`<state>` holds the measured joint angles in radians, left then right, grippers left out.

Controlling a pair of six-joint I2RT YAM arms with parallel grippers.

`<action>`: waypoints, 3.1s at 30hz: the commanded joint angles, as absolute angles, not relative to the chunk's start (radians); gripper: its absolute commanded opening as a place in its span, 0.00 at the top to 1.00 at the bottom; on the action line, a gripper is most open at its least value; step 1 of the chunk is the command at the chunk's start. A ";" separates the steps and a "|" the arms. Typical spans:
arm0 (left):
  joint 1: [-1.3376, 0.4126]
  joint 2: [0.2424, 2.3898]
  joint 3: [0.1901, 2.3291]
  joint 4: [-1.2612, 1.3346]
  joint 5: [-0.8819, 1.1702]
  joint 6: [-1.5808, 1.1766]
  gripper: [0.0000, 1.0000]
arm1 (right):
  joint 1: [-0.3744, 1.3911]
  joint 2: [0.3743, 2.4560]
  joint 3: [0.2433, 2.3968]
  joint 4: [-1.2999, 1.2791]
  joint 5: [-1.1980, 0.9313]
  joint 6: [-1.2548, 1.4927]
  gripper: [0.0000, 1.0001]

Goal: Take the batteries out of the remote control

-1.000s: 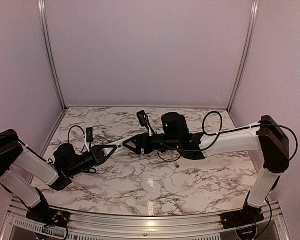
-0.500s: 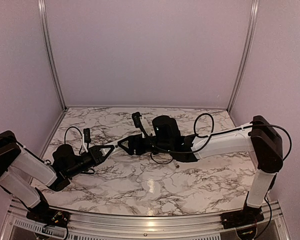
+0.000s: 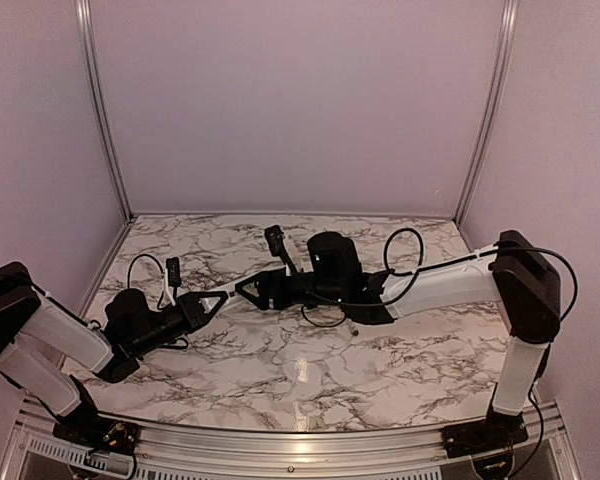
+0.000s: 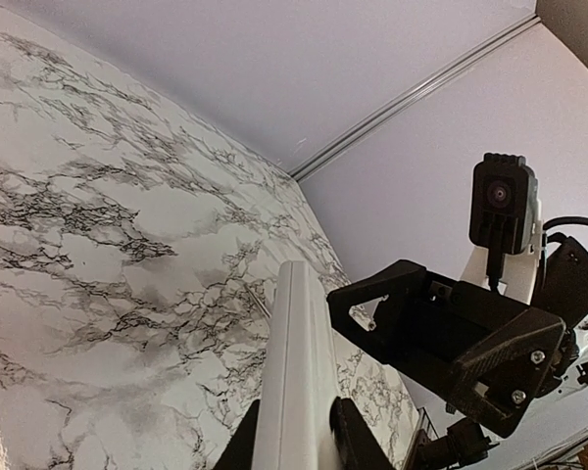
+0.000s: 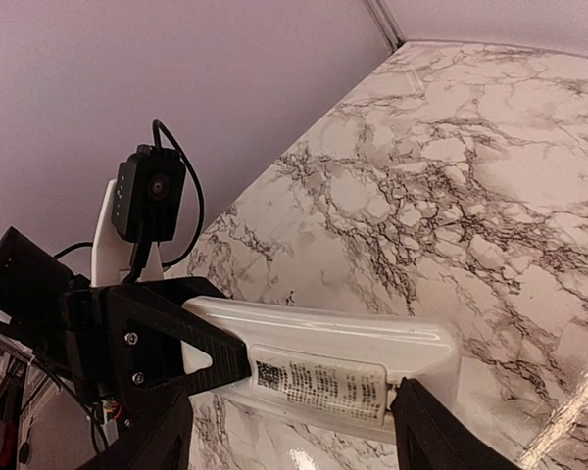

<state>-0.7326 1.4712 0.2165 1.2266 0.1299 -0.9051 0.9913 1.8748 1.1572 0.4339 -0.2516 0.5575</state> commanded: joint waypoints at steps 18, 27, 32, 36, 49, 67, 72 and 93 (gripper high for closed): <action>-0.748 1.498 0.238 1.584 0.248 -0.909 1.00 | 0.962 1.869 1.050 0.664 -0.548 0.699 0.31; -0.748 1.513 0.240 1.609 0.261 -0.918 1.00 | 0.953 1.864 1.024 0.733 -0.614 0.739 0.31; -0.749 1.505 0.238 1.609 0.262 -0.919 1.00 | 0.951 1.859 1.017 0.736 -0.622 0.740 0.31; -0.748 1.501 0.236 1.609 0.264 -0.921 1.00 | 0.951 1.851 1.011 0.743 -0.628 0.743 0.31; -0.748 1.503 0.237 1.609 0.265 -0.919 1.00 | 0.951 1.834 0.996 0.764 -0.664 0.734 0.31; -0.749 1.527 0.250 1.573 0.235 -0.911 1.00 | 0.952 1.811 0.987 0.778 -0.694 0.732 0.31; -0.749 1.529 0.255 1.561 0.230 -0.910 1.00 | 0.954 1.807 0.986 0.790 -0.705 0.737 0.31; -0.749 1.545 0.261 1.556 0.221 -0.910 1.00 | 0.966 1.812 1.002 0.746 -0.689 0.718 0.31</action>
